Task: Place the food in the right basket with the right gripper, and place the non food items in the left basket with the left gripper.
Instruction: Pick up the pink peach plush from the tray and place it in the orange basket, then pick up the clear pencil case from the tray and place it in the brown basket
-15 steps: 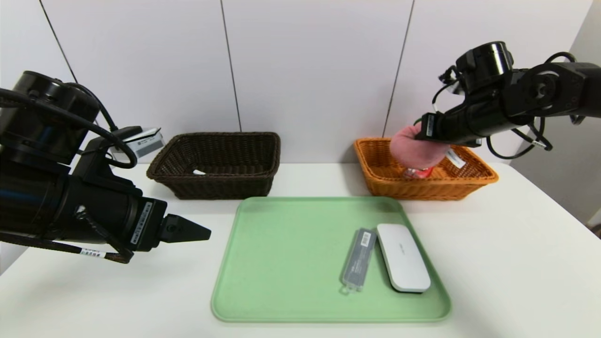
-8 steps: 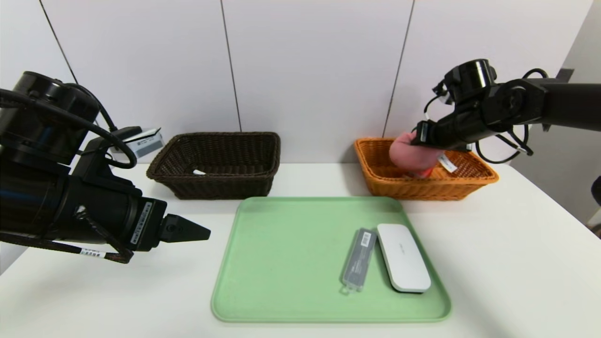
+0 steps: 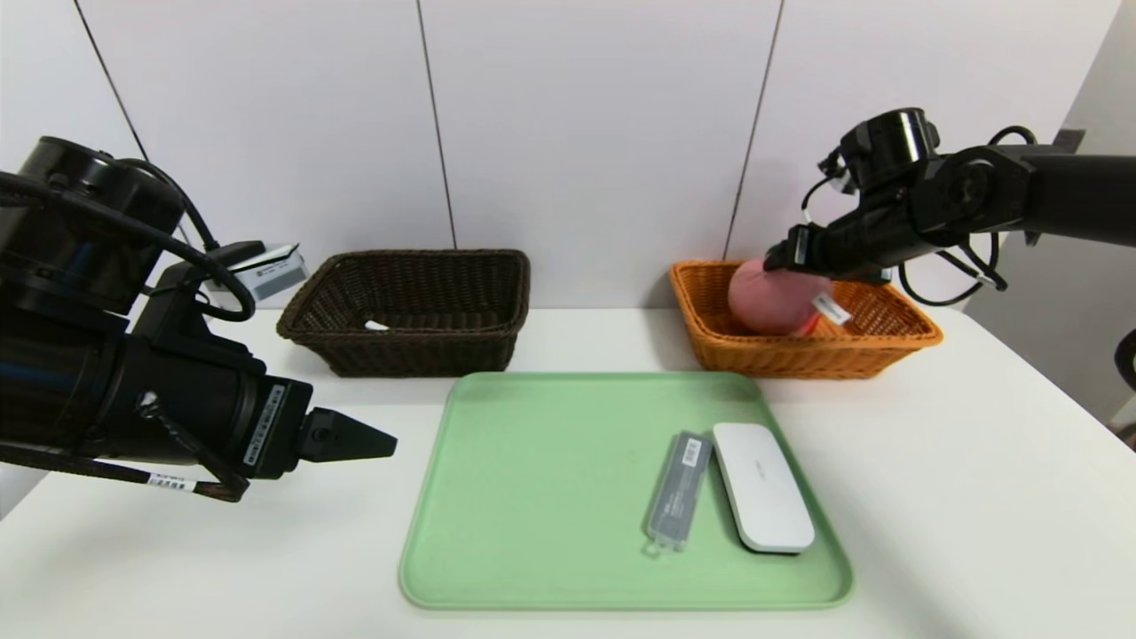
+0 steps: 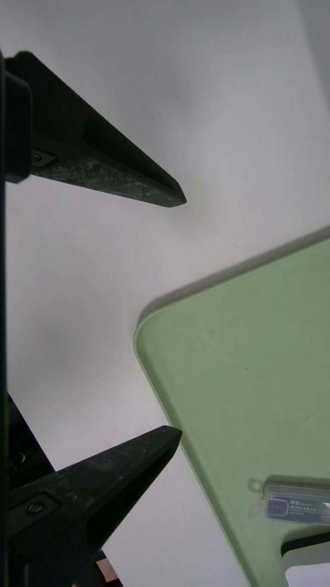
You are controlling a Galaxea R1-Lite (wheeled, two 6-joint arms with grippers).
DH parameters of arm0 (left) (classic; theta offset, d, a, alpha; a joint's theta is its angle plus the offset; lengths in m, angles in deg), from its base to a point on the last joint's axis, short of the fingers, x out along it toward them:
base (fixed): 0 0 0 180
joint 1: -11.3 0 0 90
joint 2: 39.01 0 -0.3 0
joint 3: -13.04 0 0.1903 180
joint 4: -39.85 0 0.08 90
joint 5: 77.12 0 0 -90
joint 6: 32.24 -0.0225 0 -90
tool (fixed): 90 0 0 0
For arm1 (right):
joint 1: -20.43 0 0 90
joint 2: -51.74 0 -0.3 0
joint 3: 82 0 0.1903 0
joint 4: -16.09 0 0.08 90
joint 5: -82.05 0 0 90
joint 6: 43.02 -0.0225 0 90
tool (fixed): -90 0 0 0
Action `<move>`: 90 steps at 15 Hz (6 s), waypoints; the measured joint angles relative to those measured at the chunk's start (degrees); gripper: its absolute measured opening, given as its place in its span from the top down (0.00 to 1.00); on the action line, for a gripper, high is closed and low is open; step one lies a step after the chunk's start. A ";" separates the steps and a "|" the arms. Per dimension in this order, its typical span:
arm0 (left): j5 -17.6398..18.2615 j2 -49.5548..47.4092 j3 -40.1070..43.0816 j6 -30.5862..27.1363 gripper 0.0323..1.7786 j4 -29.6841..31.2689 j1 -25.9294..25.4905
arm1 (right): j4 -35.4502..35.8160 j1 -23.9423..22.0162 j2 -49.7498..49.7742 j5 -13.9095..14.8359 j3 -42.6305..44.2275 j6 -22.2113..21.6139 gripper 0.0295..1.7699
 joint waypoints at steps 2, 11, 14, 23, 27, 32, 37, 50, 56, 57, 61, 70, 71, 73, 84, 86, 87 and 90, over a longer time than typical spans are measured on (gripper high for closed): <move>-0.02 -0.30 0.02 0.05 0.05 0.00 0.00 | -0.28 -0.05 0.43 -0.07 0.02 -0.02 0.18; 0.06 -1.93 1.13 0.20 0.05 0.00 0.00 | -4.97 -1.73 6.51 -1.67 0.04 0.07 0.08; 0.04 -2.34 1.23 0.17 0.05 0.06 0.00 | -6.88 -2.97 9.65 -1.71 -0.09 0.07 0.06; 0.17 -0.34 -1.74 2.07 0.05 9.87 4.24 | -23.86 -5.07 26.25 -4.34 -3.63 0.00 0.04; -1.54 6.69 -10.73 9.76 0.05 9.48 12.13 | -32.51 -3.06 35.43 -4.41 -9.64 1.54 0.04; -12.47 18.25 -20.13 15.43 0.05 5.79 22.67 | -36.89 -1.88 41.76 -5.19 -14.14 1.99 0.04; -24.23 29.05 -25.09 21.03 0.05 4.78 30.15 | -36.69 -1.24 44.93 -6.96 -19.40 1.65 0.04; -29.89 40.40 -29.66 20.65 0.05 4.78 37.38 | -35.60 -1.54 45.85 -7.97 -23.34 1.40 0.04; -30.27 42.91 -31.87 20.07 0.05 4.72 38.01 | -34.71 -1.77 46.04 -7.91 -24.42 1.40 0.04; -30.24 43.33 -31.95 19.68 0.05 4.72 38.01 | -34.68 -1.87 46.07 -7.91 -24.48 1.40 0.04; -30.24 44.59 -32.28 18.55 0.05 5.07 37.92 | -34.51 -2.04 46.13 -7.92 -24.99 1.38 0.04; -32.37 47.80 -33.66 17.59 0.05 5.18 37.89 | -34.41 -2.50 46.15 -8.00 -25.82 1.38 0.04; -32.39 47.96 -33.71 17.59 0.05 5.22 37.86 | -34.41 -2.50 46.15 -7.97 -25.82 1.38 0.04; -32.37 48.12 -33.71 17.59 0.17 5.00 37.79 | -34.41 -2.50 46.15 -8.00 -25.82 1.38 0.04; -32.43 46.89 -33.60 17.58 0.69 4.19 37.38 | -33.88 -2.93 46.20 -8.34 -25.80 1.40 0.04; -32.43 45.79 -33.60 17.53 0.69 4.14 36.35 | -33.88 -2.93 46.20 -8.34 -25.80 1.38 0.04; -32.56 44.81 -33.60 17.34 0.69 4.14 35.66 | -33.83 -2.91 46.20 -8.34 -25.77 1.43 0.04; -32.95 39.58 -33.63 14.60 0.69 4.19 32.33 | -33.67 -2.86 46.24 -9.44 -25.64 1.45 0.04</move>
